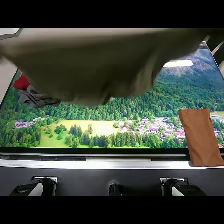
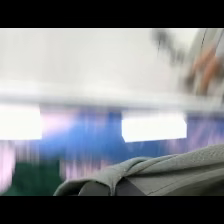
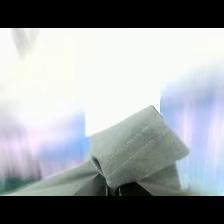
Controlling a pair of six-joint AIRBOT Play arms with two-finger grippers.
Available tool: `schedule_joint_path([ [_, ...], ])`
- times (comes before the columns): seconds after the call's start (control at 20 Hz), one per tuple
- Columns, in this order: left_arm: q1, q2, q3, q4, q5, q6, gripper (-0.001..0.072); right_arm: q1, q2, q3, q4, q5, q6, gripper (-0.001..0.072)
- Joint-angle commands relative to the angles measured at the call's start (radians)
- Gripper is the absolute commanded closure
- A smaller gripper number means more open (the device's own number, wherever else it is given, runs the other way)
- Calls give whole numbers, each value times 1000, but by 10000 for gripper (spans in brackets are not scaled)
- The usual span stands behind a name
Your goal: Fold the shirts.
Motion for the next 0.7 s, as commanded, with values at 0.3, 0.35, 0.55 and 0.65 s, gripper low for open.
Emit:
schedule_joint_path([
  [0.3, 1, 84, 386, -26, 101, -80, 681, 0, 354, 116, -113, -131, 46, 672],
  [0.35, 1, 76, 386, -21, 80, -80, 682, 0, 351, 116, -132, -121, 49, 671],
  [0.55, 1, 13, 329, 67, -103, -106, 681, 0, 255, 115, -194, 68, 48, 671],
  [0.65, 1, -35, 232, 100, -182, -103, 681, 0, 143, 115, -238, 229, 47, 671],
])
